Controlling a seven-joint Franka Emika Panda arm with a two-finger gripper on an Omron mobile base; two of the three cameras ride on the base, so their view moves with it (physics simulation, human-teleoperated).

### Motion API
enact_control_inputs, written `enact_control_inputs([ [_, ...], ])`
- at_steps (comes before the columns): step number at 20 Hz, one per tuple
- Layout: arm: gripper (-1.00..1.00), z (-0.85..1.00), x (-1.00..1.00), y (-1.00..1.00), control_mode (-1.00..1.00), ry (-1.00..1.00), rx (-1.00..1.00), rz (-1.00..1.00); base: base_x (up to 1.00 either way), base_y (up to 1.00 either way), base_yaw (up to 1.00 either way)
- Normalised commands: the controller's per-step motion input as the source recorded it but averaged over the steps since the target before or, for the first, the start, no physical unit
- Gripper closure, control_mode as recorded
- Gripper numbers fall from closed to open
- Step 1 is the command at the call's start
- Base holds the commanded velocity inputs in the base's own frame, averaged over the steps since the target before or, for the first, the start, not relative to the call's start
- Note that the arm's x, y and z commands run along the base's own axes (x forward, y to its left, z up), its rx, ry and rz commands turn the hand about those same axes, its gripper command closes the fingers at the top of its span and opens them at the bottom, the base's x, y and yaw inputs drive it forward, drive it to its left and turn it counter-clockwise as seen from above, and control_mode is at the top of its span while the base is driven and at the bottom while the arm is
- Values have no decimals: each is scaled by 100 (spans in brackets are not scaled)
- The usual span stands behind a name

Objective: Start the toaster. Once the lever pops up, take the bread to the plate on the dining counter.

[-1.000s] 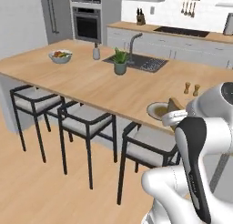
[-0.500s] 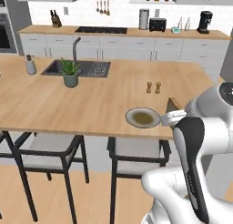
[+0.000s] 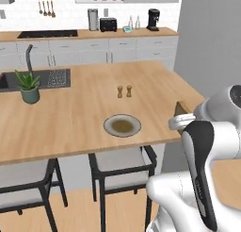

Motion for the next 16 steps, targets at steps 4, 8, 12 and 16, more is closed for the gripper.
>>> enact_control_inputs([
  [4, 100, 0, 0, 0, 100, 0, 0, 0, 0, 53, -21],
  [8, 100, 0, 0, 0, 100, 0, 0, 0, 8, 47, 0],
  [12, 100, 0, 0, 0, 100, 0, 0, 0, 31, 41, 10],
  [16, 100, 0, 0, 0, 100, 0, 0, 0, 51, 5, 9],
])
